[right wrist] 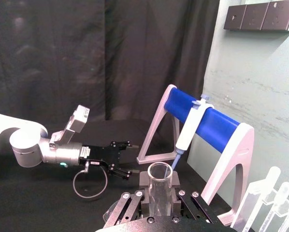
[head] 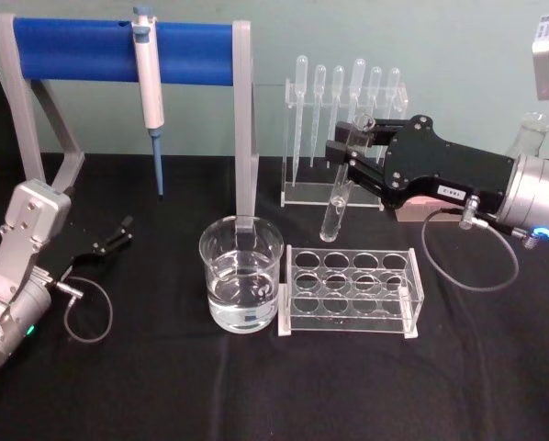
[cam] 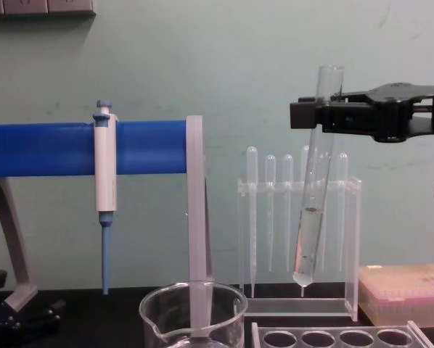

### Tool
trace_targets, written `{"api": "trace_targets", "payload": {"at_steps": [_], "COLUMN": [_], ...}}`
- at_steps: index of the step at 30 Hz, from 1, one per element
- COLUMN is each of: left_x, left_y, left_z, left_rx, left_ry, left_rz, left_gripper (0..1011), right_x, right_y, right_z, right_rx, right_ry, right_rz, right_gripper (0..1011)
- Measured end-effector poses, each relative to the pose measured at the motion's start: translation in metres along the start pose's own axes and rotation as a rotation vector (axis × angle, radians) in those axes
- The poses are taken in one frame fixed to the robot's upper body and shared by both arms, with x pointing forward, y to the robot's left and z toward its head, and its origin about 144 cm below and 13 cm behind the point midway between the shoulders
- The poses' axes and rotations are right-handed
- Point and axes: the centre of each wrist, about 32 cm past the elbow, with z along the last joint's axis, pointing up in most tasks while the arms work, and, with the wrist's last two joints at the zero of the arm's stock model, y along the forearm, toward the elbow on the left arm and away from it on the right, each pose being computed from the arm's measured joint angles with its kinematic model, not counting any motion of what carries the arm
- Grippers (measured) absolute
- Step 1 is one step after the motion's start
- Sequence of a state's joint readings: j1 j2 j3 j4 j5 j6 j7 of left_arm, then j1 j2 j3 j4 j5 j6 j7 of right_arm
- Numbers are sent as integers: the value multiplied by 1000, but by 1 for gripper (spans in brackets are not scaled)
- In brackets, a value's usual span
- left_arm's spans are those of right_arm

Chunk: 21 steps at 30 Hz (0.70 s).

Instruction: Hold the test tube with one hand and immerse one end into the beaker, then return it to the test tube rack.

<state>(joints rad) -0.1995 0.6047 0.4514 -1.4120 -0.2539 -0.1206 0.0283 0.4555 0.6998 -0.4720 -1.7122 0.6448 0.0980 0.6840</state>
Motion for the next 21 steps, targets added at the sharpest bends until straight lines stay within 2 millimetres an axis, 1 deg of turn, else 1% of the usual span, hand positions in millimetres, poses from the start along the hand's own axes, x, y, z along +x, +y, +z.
{"api": "trace_targets", "payload": {"at_steps": [21], "left_x": [0], "left_y": [0], "left_z": [0], "left_rx": [0], "left_ry": [0], "left_rz": [0], "left_gripper": [1000], "right_x": [0], "right_y": [0], "right_z": [-1], "right_rx": [2], "right_ry": [3], "right_rz": [-1], "right_gripper": [238]}}
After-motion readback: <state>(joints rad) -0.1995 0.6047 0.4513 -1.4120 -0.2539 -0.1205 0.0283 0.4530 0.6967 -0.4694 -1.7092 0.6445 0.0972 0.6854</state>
